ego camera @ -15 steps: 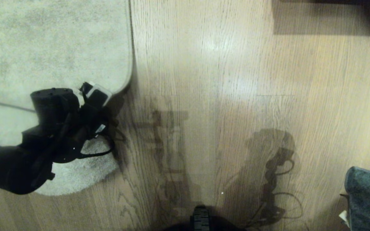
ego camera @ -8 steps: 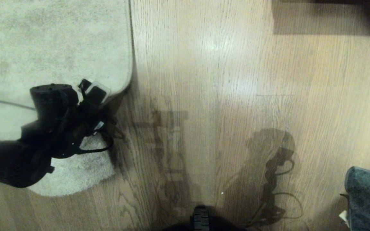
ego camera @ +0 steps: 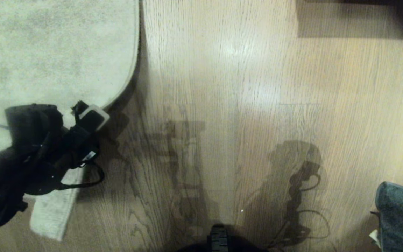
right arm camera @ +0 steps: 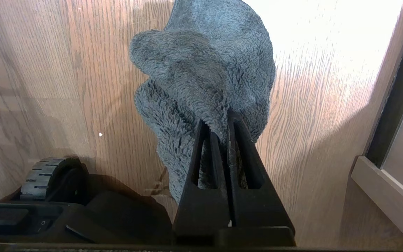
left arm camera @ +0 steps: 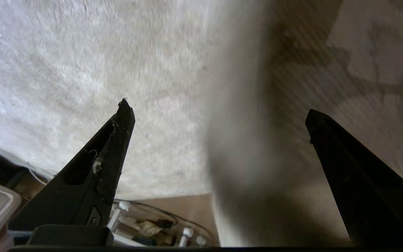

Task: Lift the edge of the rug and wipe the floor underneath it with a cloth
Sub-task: Lift up the carpet

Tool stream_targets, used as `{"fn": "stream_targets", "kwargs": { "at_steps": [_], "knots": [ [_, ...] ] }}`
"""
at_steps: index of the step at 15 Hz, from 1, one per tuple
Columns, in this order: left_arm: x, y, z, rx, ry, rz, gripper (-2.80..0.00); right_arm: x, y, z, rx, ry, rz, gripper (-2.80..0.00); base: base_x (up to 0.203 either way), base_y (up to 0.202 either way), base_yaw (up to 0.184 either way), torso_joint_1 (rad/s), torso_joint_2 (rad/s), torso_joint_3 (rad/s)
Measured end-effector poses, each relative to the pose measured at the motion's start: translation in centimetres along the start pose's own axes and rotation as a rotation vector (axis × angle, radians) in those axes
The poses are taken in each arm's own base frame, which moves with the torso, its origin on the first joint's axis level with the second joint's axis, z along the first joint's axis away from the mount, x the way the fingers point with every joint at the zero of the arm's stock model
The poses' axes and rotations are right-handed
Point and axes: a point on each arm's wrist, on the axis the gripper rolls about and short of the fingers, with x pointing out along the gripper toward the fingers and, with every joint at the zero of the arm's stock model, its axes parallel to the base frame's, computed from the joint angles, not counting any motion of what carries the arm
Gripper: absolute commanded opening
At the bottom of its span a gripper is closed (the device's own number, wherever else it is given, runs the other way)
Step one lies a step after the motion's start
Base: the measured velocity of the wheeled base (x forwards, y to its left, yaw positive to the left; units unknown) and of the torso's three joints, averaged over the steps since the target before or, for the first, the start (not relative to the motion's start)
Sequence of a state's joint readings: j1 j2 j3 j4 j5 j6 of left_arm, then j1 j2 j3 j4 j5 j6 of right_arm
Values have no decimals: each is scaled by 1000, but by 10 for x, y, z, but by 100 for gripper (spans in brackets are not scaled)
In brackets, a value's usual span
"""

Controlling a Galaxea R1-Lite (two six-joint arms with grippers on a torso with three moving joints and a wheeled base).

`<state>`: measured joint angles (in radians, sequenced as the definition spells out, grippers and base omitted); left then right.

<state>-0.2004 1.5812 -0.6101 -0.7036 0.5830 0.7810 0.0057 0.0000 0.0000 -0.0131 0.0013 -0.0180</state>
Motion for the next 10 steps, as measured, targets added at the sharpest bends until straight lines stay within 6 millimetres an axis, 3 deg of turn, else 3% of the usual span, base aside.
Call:
{"fn": "stream_targets", "kwargs": {
  "at_steps": [10],
  "knots": [
    [-26, -17, -32, 76, 35, -73, 0, 0, 0, 0, 0, 0, 0, -280, 0, 0, 0, 0, 0, 0]
  ]
}}
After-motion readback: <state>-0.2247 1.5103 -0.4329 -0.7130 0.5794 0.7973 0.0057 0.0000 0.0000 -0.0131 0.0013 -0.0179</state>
